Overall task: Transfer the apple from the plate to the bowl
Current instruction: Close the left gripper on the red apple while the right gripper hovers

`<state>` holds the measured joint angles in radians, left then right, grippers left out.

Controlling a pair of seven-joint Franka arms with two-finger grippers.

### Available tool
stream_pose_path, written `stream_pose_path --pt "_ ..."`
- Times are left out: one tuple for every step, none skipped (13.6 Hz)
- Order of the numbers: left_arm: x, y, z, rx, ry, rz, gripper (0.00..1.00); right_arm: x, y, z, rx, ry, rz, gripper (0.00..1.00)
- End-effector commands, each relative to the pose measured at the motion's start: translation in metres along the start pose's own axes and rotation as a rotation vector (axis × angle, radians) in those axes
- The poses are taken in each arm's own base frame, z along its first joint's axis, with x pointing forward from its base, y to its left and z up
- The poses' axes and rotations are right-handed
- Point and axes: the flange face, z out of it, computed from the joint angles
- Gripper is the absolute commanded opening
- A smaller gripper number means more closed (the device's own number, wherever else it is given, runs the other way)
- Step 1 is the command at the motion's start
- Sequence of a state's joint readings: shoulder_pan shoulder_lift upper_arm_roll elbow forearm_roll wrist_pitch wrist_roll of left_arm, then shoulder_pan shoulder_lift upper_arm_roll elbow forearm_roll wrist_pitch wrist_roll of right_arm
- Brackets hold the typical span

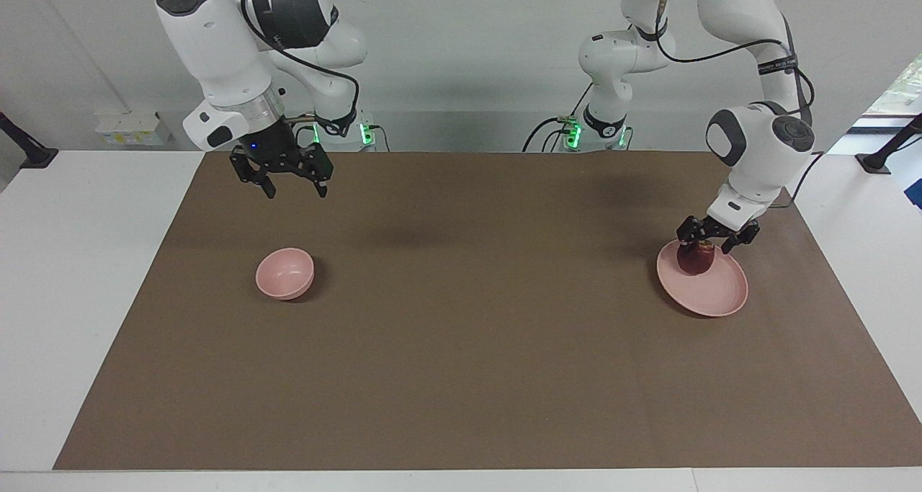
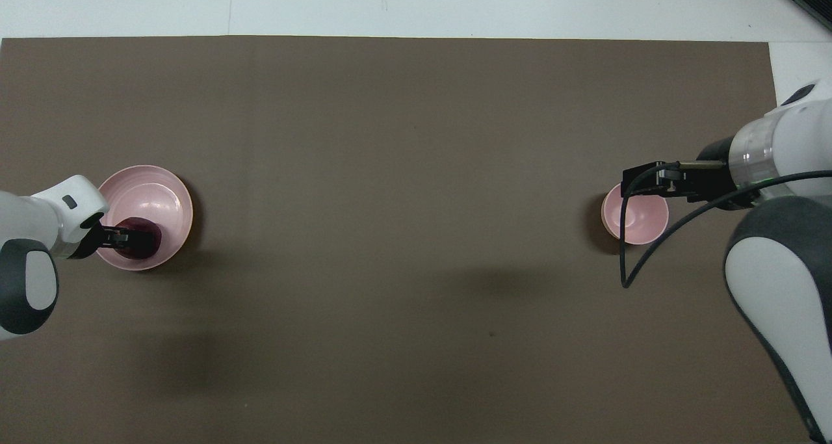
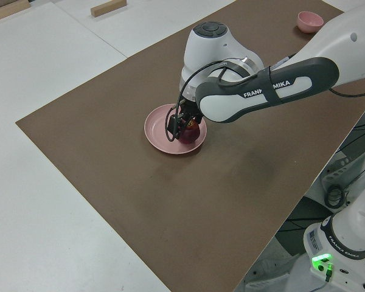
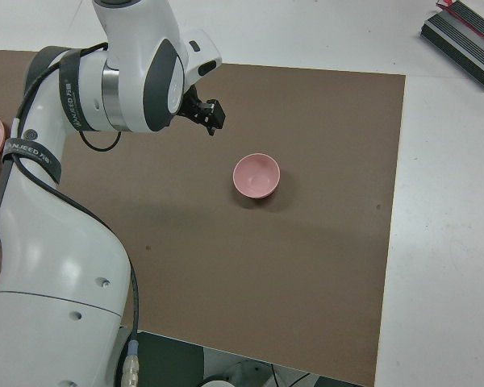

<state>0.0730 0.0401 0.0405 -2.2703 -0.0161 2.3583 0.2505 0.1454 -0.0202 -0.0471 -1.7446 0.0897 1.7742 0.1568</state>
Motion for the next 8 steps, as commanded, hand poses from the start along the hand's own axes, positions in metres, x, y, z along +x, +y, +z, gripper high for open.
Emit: stream_pose_path --pt "-0.001 0.009 -0.003 -0.006 0.022 0.020 0.98 0.000 0.002 0.000 0.018 0.023 0.019 1.00" --pt "-0.002 0.009 -0.002 -0.007 0.019 0.021 0.82 0.002 0.003 0.000 0.020 0.034 0.021 1.00" --pt "-0.001 0.009 -0.003 -0.006 0.022 0.023 0.37 0.002 0.003 0.000 0.019 0.034 0.024 1.00" --pt "0.001 0.008 -0.003 -0.005 0.025 0.029 0.04 0.002 0.003 0.000 0.020 0.036 0.026 1.00" --pt "0.001 0.007 -0.004 -0.006 0.022 0.034 0.00 0.003 0.003 0.000 0.020 0.037 0.024 1.00" --pt "0.003 0.007 -0.008 -0.004 0.026 0.041 0.00 0.003 0.002 0.003 0.019 0.033 0.023 1.00" --pt "0.009 0.005 -0.019 0.000 0.045 0.049 0.00 0.004 0.002 0.004 0.018 0.030 0.022 1.00" --pt "0.013 0.005 -0.031 -0.001 0.047 0.059 0.00 0.004 0.002 0.005 0.018 0.028 0.022 1.00"
